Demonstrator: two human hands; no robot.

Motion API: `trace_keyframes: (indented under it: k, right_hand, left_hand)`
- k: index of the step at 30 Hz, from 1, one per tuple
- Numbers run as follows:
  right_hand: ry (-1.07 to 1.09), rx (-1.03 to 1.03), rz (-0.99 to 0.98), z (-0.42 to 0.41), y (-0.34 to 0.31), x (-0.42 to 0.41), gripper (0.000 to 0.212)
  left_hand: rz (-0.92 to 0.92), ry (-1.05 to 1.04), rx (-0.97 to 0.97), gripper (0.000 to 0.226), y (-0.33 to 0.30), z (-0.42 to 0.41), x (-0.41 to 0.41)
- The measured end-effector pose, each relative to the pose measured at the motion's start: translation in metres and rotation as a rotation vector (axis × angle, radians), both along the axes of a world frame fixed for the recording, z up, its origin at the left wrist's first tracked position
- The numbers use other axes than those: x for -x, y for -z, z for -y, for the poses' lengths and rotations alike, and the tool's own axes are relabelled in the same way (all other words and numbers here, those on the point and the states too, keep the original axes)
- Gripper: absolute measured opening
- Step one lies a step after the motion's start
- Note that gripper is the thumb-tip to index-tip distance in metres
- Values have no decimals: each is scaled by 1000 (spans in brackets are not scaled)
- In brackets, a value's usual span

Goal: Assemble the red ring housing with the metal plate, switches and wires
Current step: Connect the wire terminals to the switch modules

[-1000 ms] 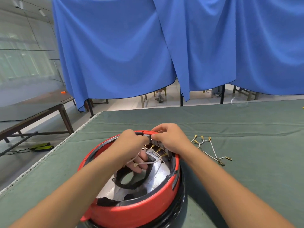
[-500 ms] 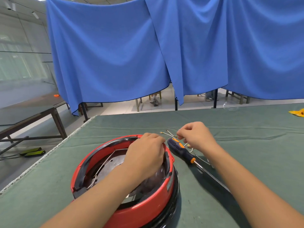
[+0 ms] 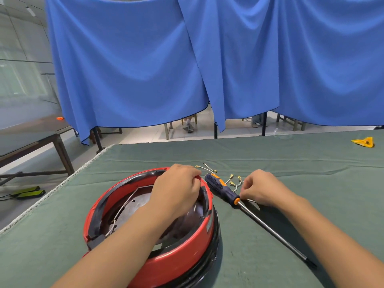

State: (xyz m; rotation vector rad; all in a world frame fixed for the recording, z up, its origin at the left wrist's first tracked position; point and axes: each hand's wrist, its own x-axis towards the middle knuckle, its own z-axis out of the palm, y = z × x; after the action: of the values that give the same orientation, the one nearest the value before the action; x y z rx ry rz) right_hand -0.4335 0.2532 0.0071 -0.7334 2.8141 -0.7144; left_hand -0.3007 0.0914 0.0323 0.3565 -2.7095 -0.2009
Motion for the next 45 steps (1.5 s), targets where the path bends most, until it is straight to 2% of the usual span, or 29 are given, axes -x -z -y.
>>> trace_keyframes:
  k: [3, 7, 13, 16, 20, 25, 27, 31, 36, 40, 45]
  right_hand:
    - [-13, 296, 141, 0, -5, 0, 14]
    - [-69, 743, 480, 0, -17, -2, 11]
    - [-182, 1009, 746, 5, -25, -13, 8]
    - [-211, 1060, 823, 7, -27, -18, 20]
    - [-241, 1135, 899, 11, -31, -22, 10]
    - [-266, 1173, 964, 17, -33, -29, 11]
    - [-258, 1197, 981, 18, -33, -31, 12]
    - [-245, 1322, 1040, 19, -35, -31, 15]
    - [-232, 1445, 1094, 22, -33, -32, 19]
    - [-220, 1445, 1093, 25, -30, -34, 18]
    - [-211, 1404, 1074, 27, -27, -35, 15]
  left_hand:
    - [6, 0, -22, 30, 1, 1, 1]
    - [11, 8, -36, 30, 2, 0, 1]
    - [-93, 33, -125, 31, 0, -1, -3]
    - [-205, 52, -157, 28, -1, -3, -7]
    - [-295, 164, -191, 24, -3, -9, -9]
    - [-201, 243, -335, 26, -4, -14, -11]
    - [-225, 212, -351, 26, -3, -15, -10]
    - [-418, 19, -404, 15, -7, -10, -9]
    - [-326, -23, -498, 14, -6, -8, -9]
    - [-252, 90, -686, 13, -8, -12, -9]
    - [-298, 184, -838, 13, -8, -12, -8]
